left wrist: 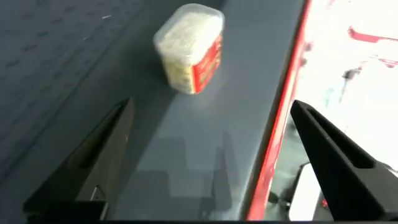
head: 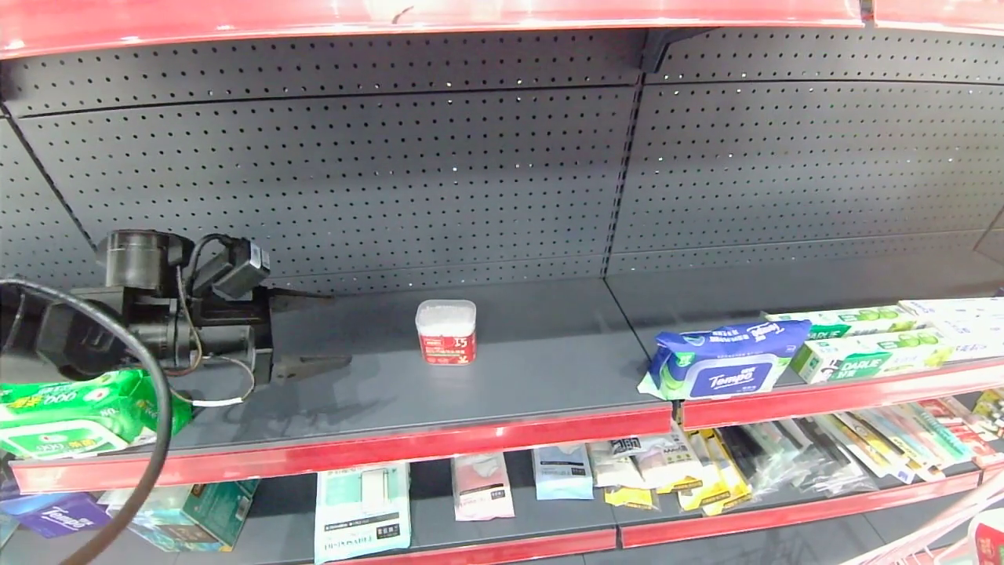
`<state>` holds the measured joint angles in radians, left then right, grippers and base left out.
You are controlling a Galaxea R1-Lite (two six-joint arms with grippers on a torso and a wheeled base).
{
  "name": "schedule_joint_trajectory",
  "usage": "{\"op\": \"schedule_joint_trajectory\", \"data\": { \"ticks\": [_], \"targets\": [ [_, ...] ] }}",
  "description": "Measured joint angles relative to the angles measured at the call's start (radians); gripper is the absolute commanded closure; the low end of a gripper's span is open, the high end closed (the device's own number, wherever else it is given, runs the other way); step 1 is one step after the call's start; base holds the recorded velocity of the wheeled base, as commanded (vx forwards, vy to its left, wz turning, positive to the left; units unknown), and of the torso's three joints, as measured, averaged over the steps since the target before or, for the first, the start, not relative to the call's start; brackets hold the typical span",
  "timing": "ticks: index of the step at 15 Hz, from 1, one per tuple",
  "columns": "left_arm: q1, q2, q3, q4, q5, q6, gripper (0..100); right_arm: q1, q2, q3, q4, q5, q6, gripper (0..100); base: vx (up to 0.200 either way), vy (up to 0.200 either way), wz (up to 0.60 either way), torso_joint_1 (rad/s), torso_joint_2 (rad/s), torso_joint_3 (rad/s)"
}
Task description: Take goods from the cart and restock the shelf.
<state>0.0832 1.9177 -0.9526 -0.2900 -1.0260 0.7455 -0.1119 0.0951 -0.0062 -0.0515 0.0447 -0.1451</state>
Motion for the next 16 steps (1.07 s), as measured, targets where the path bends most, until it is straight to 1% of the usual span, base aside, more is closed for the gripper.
{"op": "schedule_joint_trajectory", "data": {
  "ticks": [1, 2, 4, 7, 10, 12, 14, 16],
  "targets": [
    [-0.008, 0.036, -0.02, 0.0, -0.021, 0.006, 0, -0.002, 0.0, 0.0, 0.0, -0.003, 0.0, 100, 0.0, 0.0, 0.0, 0.0, 0.0, 0.0],
    [-0.015, 0.063, -0.039, 0.0, -0.026, 0.008, 0, -0.003, 0.0, 0.0, 0.0, -0.004, 0.001, 100, 0.0, 0.0, 0.0, 0.0, 0.0, 0.0],
    [-0.033, 0.121, -0.096, -0.001, -0.029, 0.012, 0, -0.003, 0.0, 0.0, 0.0, -0.004, 0.001, 100, 0.0, 0.0, 0.0, 0.0, 0.0, 0.0],
    [-0.059, 0.203, -0.187, -0.001, -0.022, 0.043, 0, -0.017, 0.0, 0.0, 0.001, -0.004, 0.001, 100, 0.0, 0.0, 0.0, 0.0, 0.0, 0.0],
    [-0.088, 0.271, -0.245, -0.009, -0.035, 0.054, 0, -0.024, 0.0, 0.0, 0.001, -0.004, 0.001, 100, 0.0, 0.0, 0.0, 0.0, 0.0, 0.0],
    [-0.102, 0.309, -0.276, -0.025, -0.046, 0.054, 0, -0.024, 0.0, 0.0, 0.001, -0.004, 0.001, 100, 0.0, 0.0, 0.0, 0.0, 0.0, 0.0],
    [-0.115, 0.334, -0.289, -0.03, -0.048, 0.046, 0, -0.025, 0.001, 0.0, 0.0, -0.004, 0.001, 100, 0.0, 0.0, 0.0, 0.0, 0.0, 0.0],
    [-0.128, 0.357, -0.307, -0.036, -0.048, 0.044, 0, -0.025, 0.001, 0.0, 0.0, -0.004, 0.001, 100, 0.0, 0.0, 0.0, 0.0, 0.0, 0.0]
  ]
}}
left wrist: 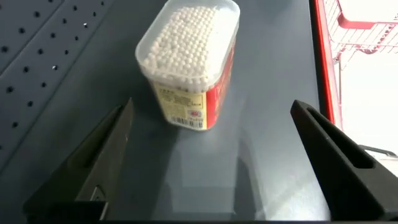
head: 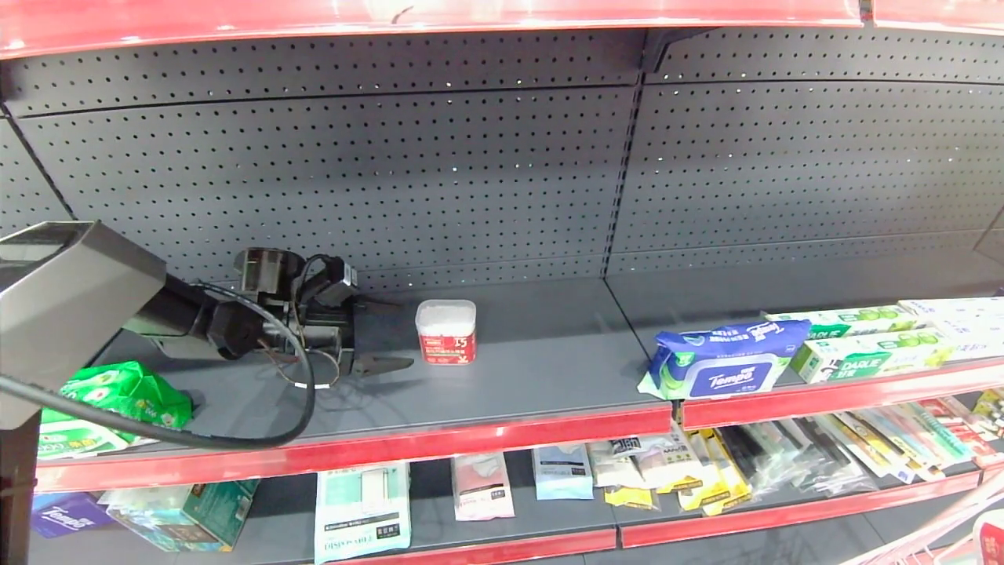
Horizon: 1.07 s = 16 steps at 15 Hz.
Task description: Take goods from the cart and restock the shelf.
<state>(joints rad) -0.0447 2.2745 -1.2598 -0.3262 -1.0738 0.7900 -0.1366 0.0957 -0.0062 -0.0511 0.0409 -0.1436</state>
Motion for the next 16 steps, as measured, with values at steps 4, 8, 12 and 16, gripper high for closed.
{"op": "schedule_joint_trajectory", "data": {
  "ticks": [4, 8, 12, 16],
  "targets": [
    [-0.013, 0.048, -0.039, -0.035, 0.0, -0.003, 0, 0.0, 0.0, 0.0, 0.0, 0.0, 0.0, 100, 0.0, 0.0, 0.0, 0.0, 0.0, 0.0],
    [-0.023, 0.089, -0.098, -0.036, 0.001, -0.01, 0, 0.0, 0.0, 0.0, -0.001, -0.003, -0.001, 100, 0.0, 0.0, 0.0, 0.0, 0.0, 0.0],
    [-0.053, 0.11, -0.135, -0.037, 0.001, -0.045, 0, 0.0, 0.0, 0.0, -0.002, -0.014, -0.003, 100, 0.0, 0.0, 0.0, 0.0, 0.0, 0.0],
    [-0.08, 0.135, -0.181, -0.037, 0.013, -0.05, 0, 0.0, 0.0, 0.0, -0.002, -0.018, -0.003, 100, 0.0, 0.0, 0.0, 0.0, 0.0, 0.0]
  ]
}}
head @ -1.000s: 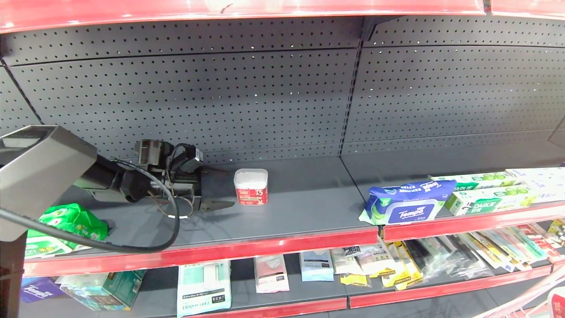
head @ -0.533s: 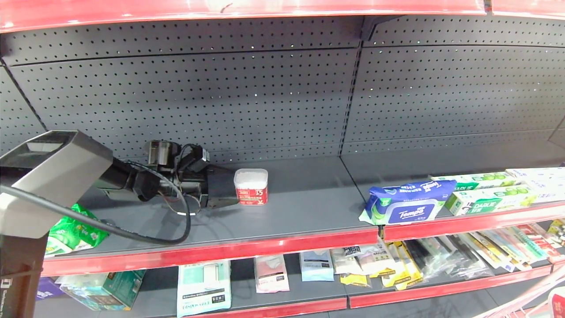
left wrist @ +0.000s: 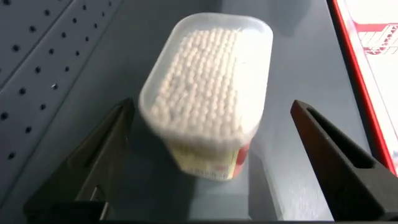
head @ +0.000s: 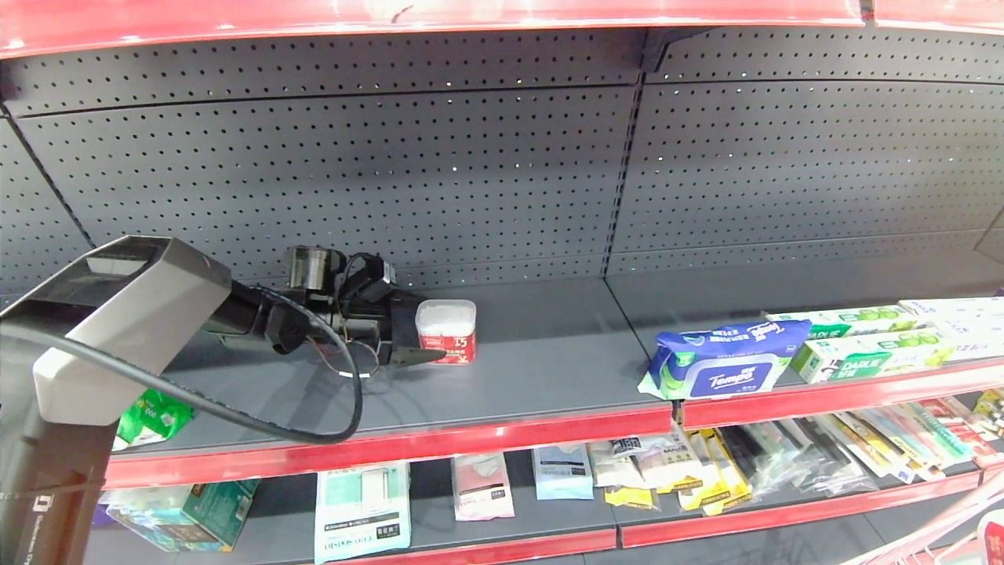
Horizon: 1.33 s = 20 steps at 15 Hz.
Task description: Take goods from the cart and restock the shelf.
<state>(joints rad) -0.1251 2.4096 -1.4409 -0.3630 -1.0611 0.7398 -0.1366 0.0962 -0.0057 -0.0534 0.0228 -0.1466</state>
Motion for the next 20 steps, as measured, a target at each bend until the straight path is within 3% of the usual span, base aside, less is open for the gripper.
{"op": "schedule_joint_trajectory", "data": {
  "ticks": [11, 20],
  "targets": [
    [-0.04, 0.06, -0.079, 0.001, 0.027, -0.053, 0, 0.0, 0.0, 0.0, 0.001, 0.0, 0.0, 100, 0.0, 0.0, 0.0, 0.0, 0.0, 0.0],
    [-0.053, 0.082, -0.125, 0.001, 0.043, -0.071, 0, 0.0, 0.0, 0.0, 0.001, 0.0, 0.0, 100, 0.0, 0.0, 0.0, 0.0, 0.0, 0.0]
  ]
}}
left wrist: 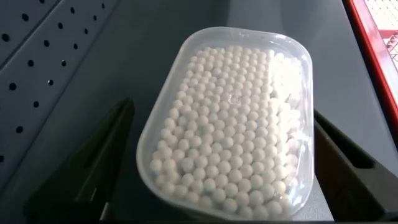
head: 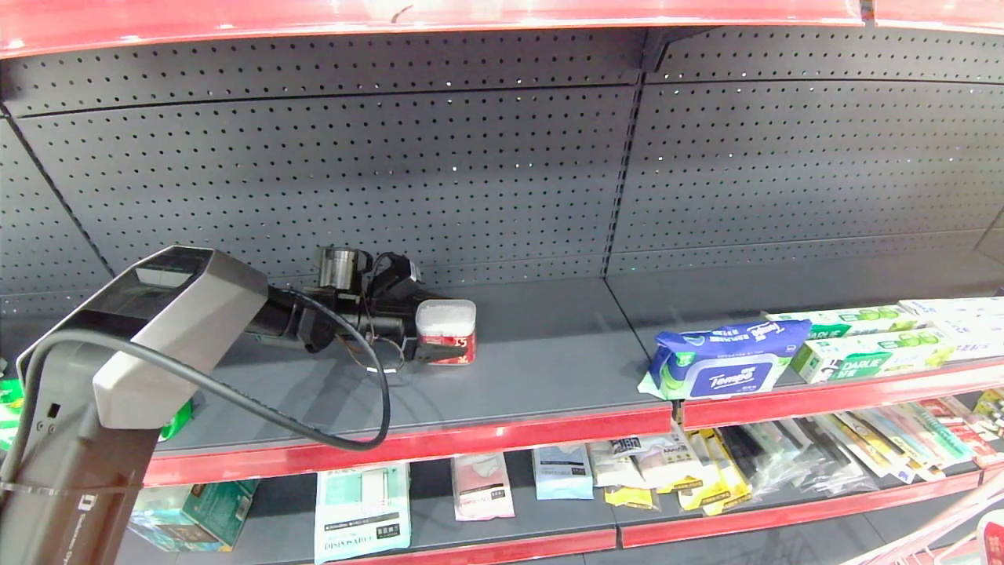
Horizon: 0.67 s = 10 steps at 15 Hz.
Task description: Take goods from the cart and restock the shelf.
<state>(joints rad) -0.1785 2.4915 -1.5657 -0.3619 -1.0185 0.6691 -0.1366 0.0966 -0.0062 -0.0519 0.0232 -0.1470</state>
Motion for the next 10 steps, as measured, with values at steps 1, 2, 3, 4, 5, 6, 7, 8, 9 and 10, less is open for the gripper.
{"op": "schedule_joint_trajectory", "data": {
  "ticks": [1, 2, 3, 4, 5, 6, 7, 8, 9, 10],
  "targets": [
    [-0.002, 0.0, 0.0, 0.0, 0.0, 0.0, 0, 0.0, 0.0, 0.0, 0.0, 0.0, 0.0, 100, 0.0, 0.0, 0.0, 0.0, 0.0, 0.0],
    [-0.003, 0.001, 0.0, 0.0, 0.0, 0.0, 0, 0.0, 0.0, 0.0, 0.0, 0.0, 0.0, 100, 0.0, 0.0, 0.0, 0.0, 0.0, 0.0],
    [-0.004, 0.001, 0.0, 0.0, -0.001, 0.0, 0, 0.0, 0.0, 0.0, 0.0, 0.0, 0.0, 100, 0.0, 0.0, 0.0, 0.0, 0.0, 0.0],
    [-0.004, 0.004, -0.001, -0.001, 0.0, 0.0, 100, 0.0, 0.0, 0.0, 0.0, 0.0, 0.0, 100, 0.0, 0.0, 0.0, 0.0, 0.0, 0.0],
    [-0.003, 0.007, -0.001, -0.001, -0.001, 0.0, 100, 0.0, 0.0, 0.0, 0.0, 0.0, 0.0, 100, 0.0, 0.0, 0.0, 0.0, 0.0, 0.0],
    [-0.003, 0.008, -0.002, -0.001, 0.0, 0.0, 100, 0.0, 0.0, 0.0, 0.0, 0.0, 0.0, 100, 0.0, 0.0, 0.0, 0.0, 0.0, 0.0],
    [-0.003, 0.009, -0.001, -0.002, 0.0, 0.0, 100, 0.0, 0.0, 0.0, 0.0, 0.0, 0.0, 100, 0.0, 0.0, 0.0, 0.0, 0.0, 0.0],
    [-0.002, 0.009, -0.001, -0.002, -0.001, 0.0, 100, 0.0, 0.0, 0.0, 0.0, 0.0, 0.0, 100, 0.0, 0.0, 0.0, 0.0, 0.0, 0.0],
    [-0.002, 0.009, -0.001, -0.003, -0.001, 0.0, 100, 0.0, 0.0, 0.0, 0.0, 0.0, 0.0, 100, 0.0, 0.0, 0.0, 0.0, 0.0, 0.0],
    [-0.002, 0.01, 0.0, -0.001, 0.0, 0.0, 100, 0.0, 0.0, 0.0, 0.0, 0.0, 0.0, 100, 0.0, 0.0, 0.0, 0.0, 0.0, 0.0]
  ]
}}
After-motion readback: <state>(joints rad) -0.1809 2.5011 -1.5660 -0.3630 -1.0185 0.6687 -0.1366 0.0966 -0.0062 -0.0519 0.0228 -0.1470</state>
